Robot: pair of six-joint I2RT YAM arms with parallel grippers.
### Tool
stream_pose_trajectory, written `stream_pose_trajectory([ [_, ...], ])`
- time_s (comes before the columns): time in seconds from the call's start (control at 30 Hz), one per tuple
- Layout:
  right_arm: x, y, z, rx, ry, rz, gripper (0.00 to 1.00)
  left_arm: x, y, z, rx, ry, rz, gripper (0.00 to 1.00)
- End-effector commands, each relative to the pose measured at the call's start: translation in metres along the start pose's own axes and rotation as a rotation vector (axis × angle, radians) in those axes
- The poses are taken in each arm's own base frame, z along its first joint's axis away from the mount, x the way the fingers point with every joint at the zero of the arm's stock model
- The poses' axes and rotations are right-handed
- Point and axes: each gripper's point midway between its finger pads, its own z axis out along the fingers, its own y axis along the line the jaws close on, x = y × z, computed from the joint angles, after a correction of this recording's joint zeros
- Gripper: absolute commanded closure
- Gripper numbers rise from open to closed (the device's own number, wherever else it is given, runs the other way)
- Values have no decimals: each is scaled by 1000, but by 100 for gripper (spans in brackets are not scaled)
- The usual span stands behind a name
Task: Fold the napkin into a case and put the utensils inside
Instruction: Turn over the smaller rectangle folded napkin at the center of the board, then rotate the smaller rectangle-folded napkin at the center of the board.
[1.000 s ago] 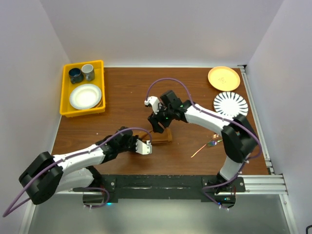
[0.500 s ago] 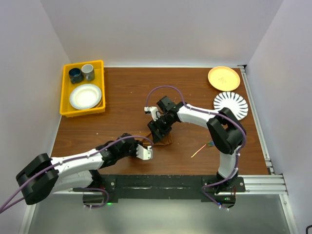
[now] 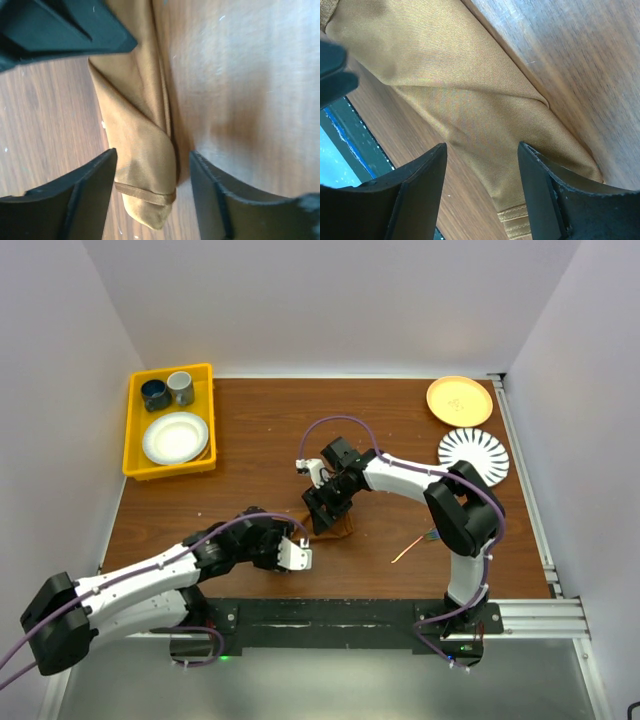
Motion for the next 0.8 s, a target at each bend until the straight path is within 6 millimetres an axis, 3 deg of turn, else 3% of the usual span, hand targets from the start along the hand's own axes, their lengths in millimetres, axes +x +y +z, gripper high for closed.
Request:
stream_pose_trajectory([
  [0.0, -10, 4, -12, 9, -26, -20, 35, -27, -8, -19, 81, -90, -46, 29],
  [0.07, -15, 12, -20, -17, -44, -38, 35, -39, 0, -28, 65, -125, -95, 31],
  [0.23, -29, 35, -47, -66, -96, -103, 32, -45, 17, -42, 72, -167, -219, 56],
  [0.27, -31, 36, -52, -61, -107, -115, 32, -40, 31, -44, 57, -161, -272, 59],
  [0.3, -34, 36, -57, -43, -119, -130, 32, -35, 29, -44, 83, -142, -303, 68],
  [0.47, -26, 17, -58, 50, -67, -156, 38, -22, 28, -28, 161, -76, -389, 86],
  [0.6, -10, -7, -47, 128, -1, -154, 44, -10, 17, -18, 188, -40, -375, 88],
  [0.77, 16, -26, -28, 160, 88, -131, 48, 21, -8, -3, 225, 44, -356, 88],
])
